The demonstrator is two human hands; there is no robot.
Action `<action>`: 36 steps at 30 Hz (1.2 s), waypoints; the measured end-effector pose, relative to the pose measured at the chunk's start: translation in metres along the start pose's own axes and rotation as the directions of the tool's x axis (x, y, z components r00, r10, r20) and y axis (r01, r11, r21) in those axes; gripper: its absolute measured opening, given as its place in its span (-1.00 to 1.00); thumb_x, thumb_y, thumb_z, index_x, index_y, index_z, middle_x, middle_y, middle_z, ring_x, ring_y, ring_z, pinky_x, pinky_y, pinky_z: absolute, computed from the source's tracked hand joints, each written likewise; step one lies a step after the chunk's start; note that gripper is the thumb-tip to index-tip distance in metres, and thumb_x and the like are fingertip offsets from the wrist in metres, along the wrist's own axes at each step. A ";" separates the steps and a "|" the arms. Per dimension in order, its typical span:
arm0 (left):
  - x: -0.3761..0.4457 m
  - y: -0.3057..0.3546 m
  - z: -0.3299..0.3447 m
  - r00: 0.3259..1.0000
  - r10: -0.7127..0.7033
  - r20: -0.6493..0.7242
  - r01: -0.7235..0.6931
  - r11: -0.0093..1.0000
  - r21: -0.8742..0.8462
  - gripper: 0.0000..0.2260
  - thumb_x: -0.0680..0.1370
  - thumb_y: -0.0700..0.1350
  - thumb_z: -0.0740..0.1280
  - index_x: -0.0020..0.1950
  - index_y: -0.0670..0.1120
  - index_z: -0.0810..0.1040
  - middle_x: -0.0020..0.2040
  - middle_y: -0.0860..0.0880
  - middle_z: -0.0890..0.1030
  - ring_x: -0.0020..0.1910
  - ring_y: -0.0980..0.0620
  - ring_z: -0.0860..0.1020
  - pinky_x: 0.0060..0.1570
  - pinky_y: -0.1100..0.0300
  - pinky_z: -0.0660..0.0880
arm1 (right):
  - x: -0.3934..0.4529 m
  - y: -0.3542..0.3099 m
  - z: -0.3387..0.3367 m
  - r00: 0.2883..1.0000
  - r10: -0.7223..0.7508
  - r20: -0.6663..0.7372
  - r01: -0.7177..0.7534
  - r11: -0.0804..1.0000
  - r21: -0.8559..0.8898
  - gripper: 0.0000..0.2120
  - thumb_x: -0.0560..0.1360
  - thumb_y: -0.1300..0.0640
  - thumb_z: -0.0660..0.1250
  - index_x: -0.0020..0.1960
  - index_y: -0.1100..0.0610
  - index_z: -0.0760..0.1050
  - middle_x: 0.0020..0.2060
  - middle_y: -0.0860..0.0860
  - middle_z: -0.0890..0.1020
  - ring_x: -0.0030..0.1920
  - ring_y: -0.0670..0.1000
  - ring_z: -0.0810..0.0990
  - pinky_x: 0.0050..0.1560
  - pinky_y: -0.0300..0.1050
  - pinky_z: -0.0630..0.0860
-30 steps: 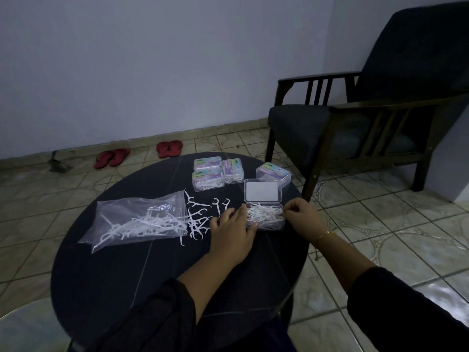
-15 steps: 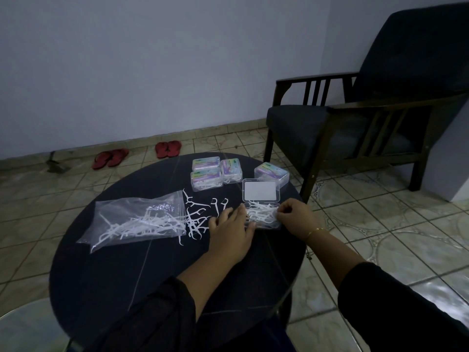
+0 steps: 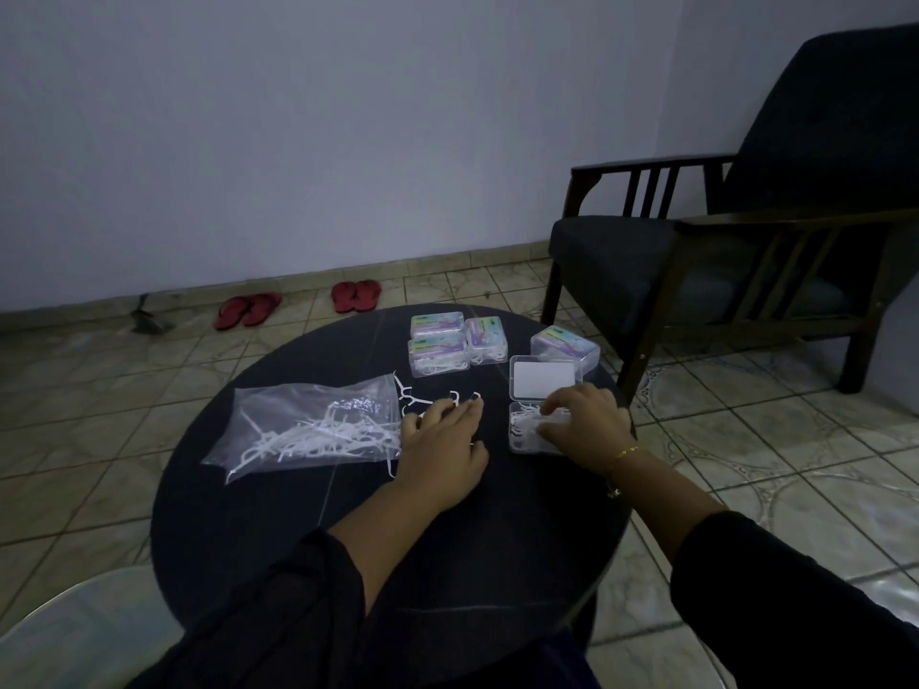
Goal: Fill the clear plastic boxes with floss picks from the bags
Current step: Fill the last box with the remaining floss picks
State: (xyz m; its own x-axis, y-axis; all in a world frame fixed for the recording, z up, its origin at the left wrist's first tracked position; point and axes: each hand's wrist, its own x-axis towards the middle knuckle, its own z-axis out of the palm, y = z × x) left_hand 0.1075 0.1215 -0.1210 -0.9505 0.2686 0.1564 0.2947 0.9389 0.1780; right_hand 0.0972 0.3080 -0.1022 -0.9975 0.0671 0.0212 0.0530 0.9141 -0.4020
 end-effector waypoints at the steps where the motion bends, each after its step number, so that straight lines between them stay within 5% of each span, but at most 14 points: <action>1: 0.000 0.000 0.000 1.000 0.019 0.005 -0.019 1.000 -0.001 -0.51 0.60 -0.02 0.11 0.54 0.04 0.11 0.51 0.14 0.20 0.47 0.08 0.08 0.34 0.05 0.02 | 0.001 -0.001 0.000 1.000 0.000 -0.003 0.000 1.000 -0.019 -0.71 0.47 -0.10 0.35 0.17 -0.13 0.47 0.30 -0.01 0.40 0.32 0.06 0.30 0.30 0.04 0.27; 9: -0.001 -0.009 -0.008 0.998 0.018 -0.057 -0.015 0.999 0.044 -0.58 0.59 -0.04 0.13 0.47 0.04 0.27 0.44 0.15 0.33 0.43 0.08 0.17 0.28 0.06 0.02 | 0.005 -0.012 -0.002 0.996 -0.081 -0.026 0.080 0.997 -0.011 -0.73 0.47 -0.02 0.35 0.16 -0.11 0.49 0.29 -0.02 0.40 0.33 0.04 0.29 0.32 0.07 0.23; 16: 0.010 -0.037 -0.032 1.000 -0.008 0.027 0.000 0.955 0.296 -0.68 0.45 0.15 0.21 0.05 0.00 0.55 0.07 0.08 0.57 0.24 0.01 0.30 0.18 0.01 0.08 | 0.013 -0.051 0.002 0.949 -0.305 0.077 0.314 0.913 -0.260 -0.67 0.54 -0.07 0.20 0.26 -0.04 0.48 0.28 -0.01 0.42 0.33 0.06 0.26 0.29 0.06 0.20; 21: 0.018 -0.039 -0.033 0.988 0.057 0.140 -0.117 0.879 0.463 -0.51 0.47 0.29 0.17 0.19 -0.01 0.55 0.16 0.04 0.50 0.29 -0.02 0.24 0.29 -0.06 0.03 | 0.024 -0.082 0.019 0.968 -0.224 0.110 0.248 0.827 -0.505 -0.55 0.59 -0.17 0.05 0.24 0.08 0.51 0.30 0.06 0.43 0.37 0.11 0.21 0.29 0.09 0.14; 25: 0.022 -0.039 -0.030 0.983 0.026 0.183 -0.111 0.874 0.472 -0.59 0.55 0.21 0.14 0.18 -0.02 0.57 0.16 0.02 0.52 0.31 -0.02 0.22 0.34 -0.07 -0.01 | 0.035 -0.099 0.033 0.975 -0.171 0.143 0.223 0.792 -0.568 -0.52 0.59 -0.19 0.05 0.27 0.08 0.50 0.33 0.10 0.40 0.38 0.15 0.20 0.31 0.10 0.11; 30: 0.031 -0.045 -0.021 0.988 -0.008 0.157 -0.060 0.904 0.423 -0.77 0.54 0.09 0.28 0.05 0.01 0.62 0.06 0.05 0.56 0.26 -0.02 0.27 0.33 -0.04 0.00 | 0.048 -0.112 0.040 0.981 -0.118 0.154 0.177 0.866 -0.468 -0.67 0.58 -0.01 0.15 0.25 0.09 0.49 0.29 0.09 0.44 0.34 0.15 0.24 0.26 0.08 0.17; 36: 0.039 -0.048 -0.020 0.984 -0.074 0.162 0.017 0.944 0.329 -0.71 0.52 0.14 0.30 -0.01 -0.06 0.62 0.09 -0.05 0.49 0.26 -0.08 0.24 0.23 0.04 0.09 | 0.061 -0.118 0.031 0.965 -0.020 0.261 0.131 0.900 -0.416 -0.65 0.55 0.07 0.22 0.31 0.10 0.43 0.33 0.10 0.42 0.41 0.17 0.16 0.34 0.13 0.12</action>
State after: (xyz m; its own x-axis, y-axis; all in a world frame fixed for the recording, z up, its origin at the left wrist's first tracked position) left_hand 0.0581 0.0823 -0.1042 -0.9732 0.2295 -0.0162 0.2293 0.9619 -0.1491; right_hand 0.0292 0.1915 -0.0817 -0.9758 -0.0578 -0.2109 -0.0639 0.9977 0.0221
